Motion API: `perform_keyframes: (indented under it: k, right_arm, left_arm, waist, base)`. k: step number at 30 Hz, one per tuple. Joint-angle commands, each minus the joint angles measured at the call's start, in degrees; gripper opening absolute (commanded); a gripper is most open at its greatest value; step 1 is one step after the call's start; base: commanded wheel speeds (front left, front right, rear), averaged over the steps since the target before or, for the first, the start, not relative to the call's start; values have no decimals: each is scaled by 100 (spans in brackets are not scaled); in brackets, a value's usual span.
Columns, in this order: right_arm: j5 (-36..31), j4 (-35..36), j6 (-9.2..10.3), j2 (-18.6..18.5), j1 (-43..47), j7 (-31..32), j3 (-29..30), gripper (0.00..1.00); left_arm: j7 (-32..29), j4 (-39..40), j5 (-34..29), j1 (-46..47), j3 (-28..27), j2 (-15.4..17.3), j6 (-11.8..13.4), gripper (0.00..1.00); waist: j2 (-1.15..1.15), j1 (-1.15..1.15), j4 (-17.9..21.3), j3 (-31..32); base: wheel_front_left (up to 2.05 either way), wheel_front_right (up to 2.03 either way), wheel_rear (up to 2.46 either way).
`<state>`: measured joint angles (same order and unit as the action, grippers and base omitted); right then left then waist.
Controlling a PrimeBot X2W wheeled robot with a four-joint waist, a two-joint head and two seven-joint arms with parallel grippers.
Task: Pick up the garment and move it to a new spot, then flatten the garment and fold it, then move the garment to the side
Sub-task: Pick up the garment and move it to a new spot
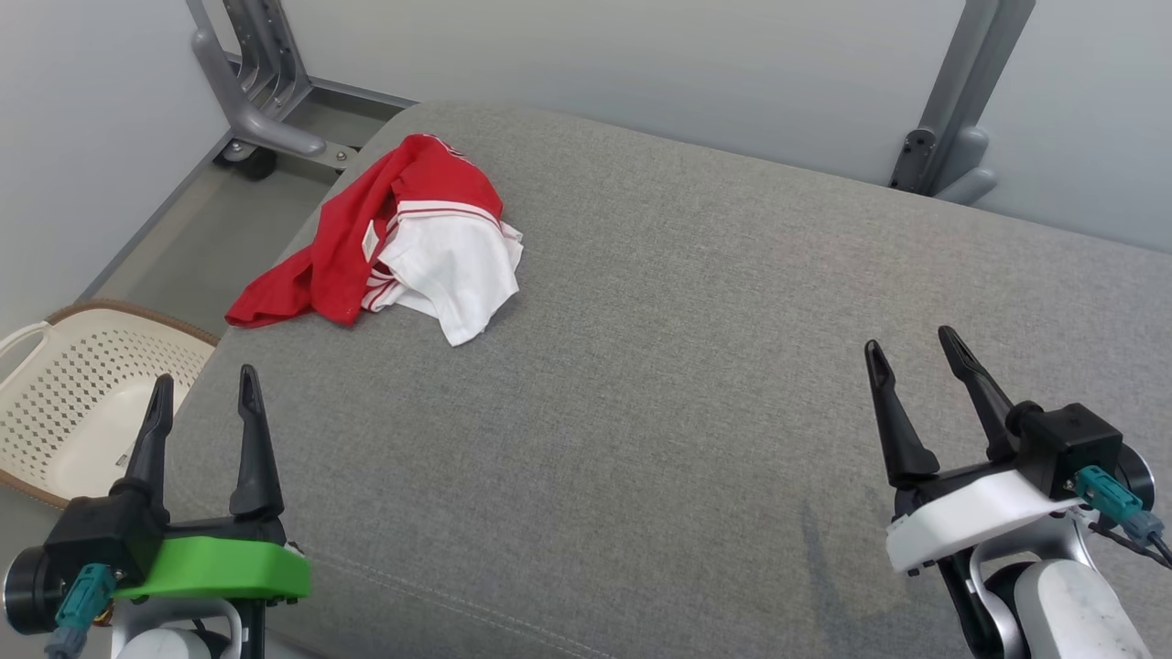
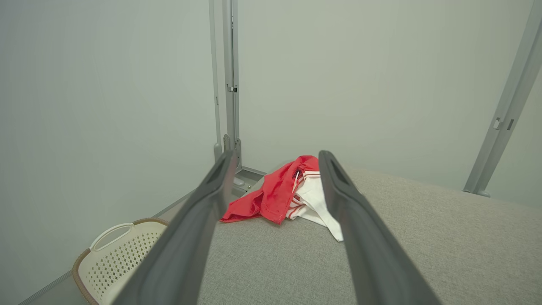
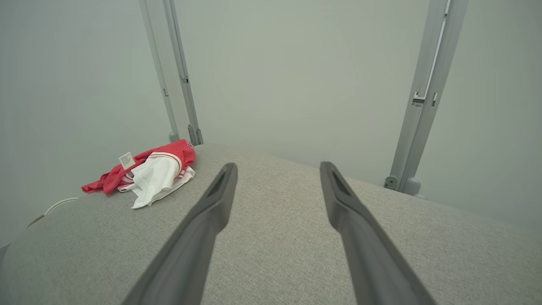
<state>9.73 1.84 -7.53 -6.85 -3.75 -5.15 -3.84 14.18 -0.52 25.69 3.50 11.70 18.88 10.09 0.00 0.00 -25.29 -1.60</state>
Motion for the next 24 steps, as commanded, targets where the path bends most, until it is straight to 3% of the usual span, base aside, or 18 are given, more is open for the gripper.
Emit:
perform_keyframes:
  k: [1,10,17,24]
  right_arm:
    - [3,-27,8,-3,-11,-34,-3,100]
    - [1,77,8,-85,-158,43,-90,100]
    - [-89,342,8,-180,-509,208,-292,100]
    - [-93,482,8,-297,-824,270,-378,100]
  left_arm:
    - [16,-22,58,75,6,-7,27,100]
    - [54,-1,31,422,32,-105,-9,100]
    - [77,-160,27,1307,-98,-207,-97,100]
    - [-13,-1091,209,2395,-89,-255,-439,100]
  waist:
    - [0,0,-6,4]
    - [0,0,168,-247]
    - [0,0,796,-872]
    - [0,0,1349,-1526]
  base:
    - [0,0,0]
    - [0,0,0]
    - [0,0,0]
    - [0,0,0]
